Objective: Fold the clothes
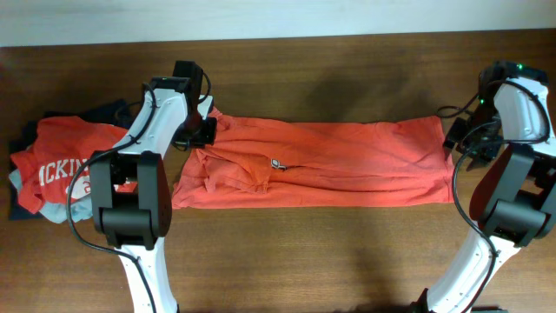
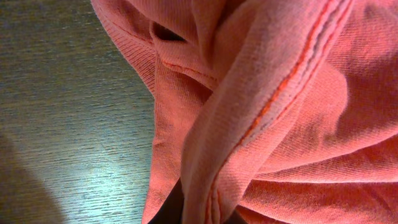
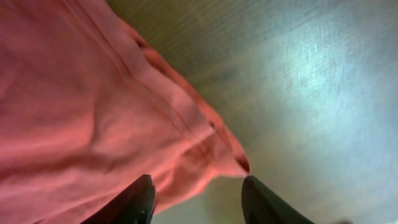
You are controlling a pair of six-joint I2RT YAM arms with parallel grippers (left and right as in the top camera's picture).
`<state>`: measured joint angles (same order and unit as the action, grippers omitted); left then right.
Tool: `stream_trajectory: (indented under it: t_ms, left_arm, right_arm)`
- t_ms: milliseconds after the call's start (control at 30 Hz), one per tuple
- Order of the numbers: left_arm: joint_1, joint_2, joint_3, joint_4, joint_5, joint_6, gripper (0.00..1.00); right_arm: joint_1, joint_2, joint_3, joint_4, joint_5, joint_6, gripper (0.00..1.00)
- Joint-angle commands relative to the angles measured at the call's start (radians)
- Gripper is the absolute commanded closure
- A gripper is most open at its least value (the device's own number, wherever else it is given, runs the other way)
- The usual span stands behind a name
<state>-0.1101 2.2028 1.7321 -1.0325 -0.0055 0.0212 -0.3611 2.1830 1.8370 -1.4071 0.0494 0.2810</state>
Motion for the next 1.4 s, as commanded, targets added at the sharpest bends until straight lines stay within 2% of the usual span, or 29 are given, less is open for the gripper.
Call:
stream_trajectory:
  t_ms: [0,67,133,167,233,333,433,467,733,900,1100,1200,1267,1367]
  left_arm:
    - [0.002,-0.040,0.021,-0.002,0.012,-0.010,0.87]
    - [0.002,-0.042,0.021,-0.009,0.036,-0.011,0.84]
    - [0.002,-0.042,0.021,-0.013,0.036,-0.010,0.82]
    - [0.002,-0.042,0.021,-0.013,0.036,-0.011,0.81]
    - [0.002,-0.042,0.021,-0.018,0.036,-0.011,0.80]
    - [0.002,-0.042,0.021,-0.020,0.036,-0.010,0.80]
    - [0.002,-0.042,0.021,-0.020,0.036,-0.011,0.80]
    - [0.002,-0.042,0.021,-0.020,0.036,-0.011,0.80]
    - [0.002,-0.042,0.021,-0.029,0.036,-0.011,0.80]
    - [0.002,-0.042,0.021,-0.046,0.035,-0.010,0.80]
    - [0.002,-0.042,0.021,-0.064,0.035,-0.010,0.80]
    - [0.002,-0.042,0.021,-0.066,0.035,-0.010,0.79]
    - [0.002,-0.042,0.021,-0.071,0.035,-0.010,0.73]
    - [0.002,-0.055,0.031,-0.092,0.035,-0.010,0.70]
  right_arm:
    - [-0.005,-0.028,0.013,0.071,-0.148,-0.146,0.66]
    - [-0.005,-0.028,0.013,0.122,-0.381,-0.308,0.66]
    - [-0.005,-0.028,0.013,0.166,-0.495,-0.354,0.62]
    - [-0.004,-0.027,0.013,0.194,-0.488,-0.320,0.62]
    - [-0.002,-0.024,0.013,0.230,-0.475,-0.278,0.69]
    - [0.012,-0.003,0.013,0.264,-0.434,-0.261,0.73]
    - [0.035,0.037,0.012,0.287,-0.362,-0.224,0.90]
    - [0.041,0.051,0.012,0.294,-0.359,-0.215,0.91]
    - [0.093,0.175,0.012,0.399,-0.323,-0.140,0.94]
    - [0.087,0.218,0.012,0.499,-0.219,-0.042,0.94]
    - [0.047,0.221,0.012,0.606,-0.221,0.036,0.93]
    - [0.023,0.221,0.012,0.611,-0.221,0.038,0.94]
    - [0.010,0.221,0.012,0.600,-0.221,0.038,0.94]
    - [-0.014,0.217,0.015,0.573,-0.284,-0.024,0.96]
